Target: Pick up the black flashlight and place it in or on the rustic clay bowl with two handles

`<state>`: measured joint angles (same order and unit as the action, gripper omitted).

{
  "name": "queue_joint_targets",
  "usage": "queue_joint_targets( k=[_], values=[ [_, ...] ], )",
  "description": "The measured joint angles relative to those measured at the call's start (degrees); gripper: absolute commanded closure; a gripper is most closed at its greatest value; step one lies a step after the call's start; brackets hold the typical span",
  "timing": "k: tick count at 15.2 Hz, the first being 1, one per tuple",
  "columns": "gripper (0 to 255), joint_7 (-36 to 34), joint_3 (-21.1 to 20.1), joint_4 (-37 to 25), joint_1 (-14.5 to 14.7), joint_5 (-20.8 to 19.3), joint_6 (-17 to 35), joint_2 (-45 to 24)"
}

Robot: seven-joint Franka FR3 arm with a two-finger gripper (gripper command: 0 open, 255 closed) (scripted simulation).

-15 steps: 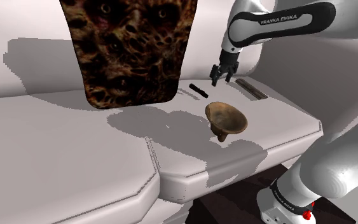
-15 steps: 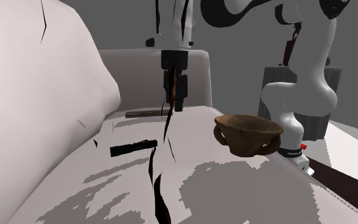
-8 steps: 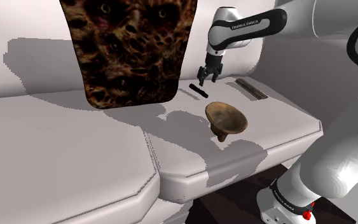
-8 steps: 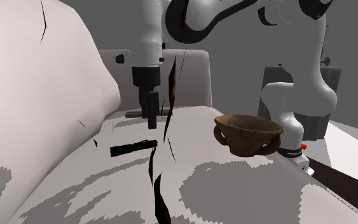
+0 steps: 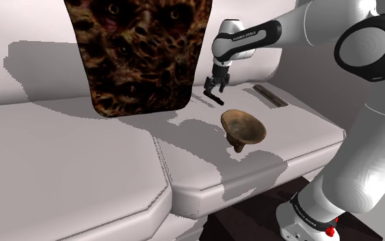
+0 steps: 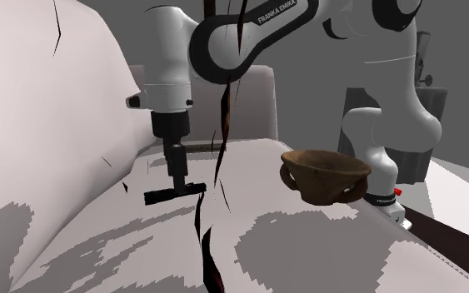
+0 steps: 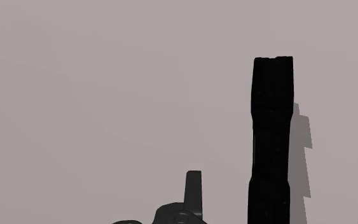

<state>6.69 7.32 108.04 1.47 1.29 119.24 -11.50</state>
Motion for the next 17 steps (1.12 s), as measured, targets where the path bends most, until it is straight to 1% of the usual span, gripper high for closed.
queue_joint_targets(
  k=[4,9,10,17],
  values=[
    [0,0.12,-0.03,1.32,-0.04,0.16,2.17,-0.86],
    [0,0.14,-0.03,1.48,-0.05,0.18,2.48,-0.98],
    [255,0.14,-0.03,1.48,-0.05,0.18,2.49,-0.99],
    [255,0.14,-0.03,1.48,-0.05,0.18,2.49,-0.98]
  ],
)
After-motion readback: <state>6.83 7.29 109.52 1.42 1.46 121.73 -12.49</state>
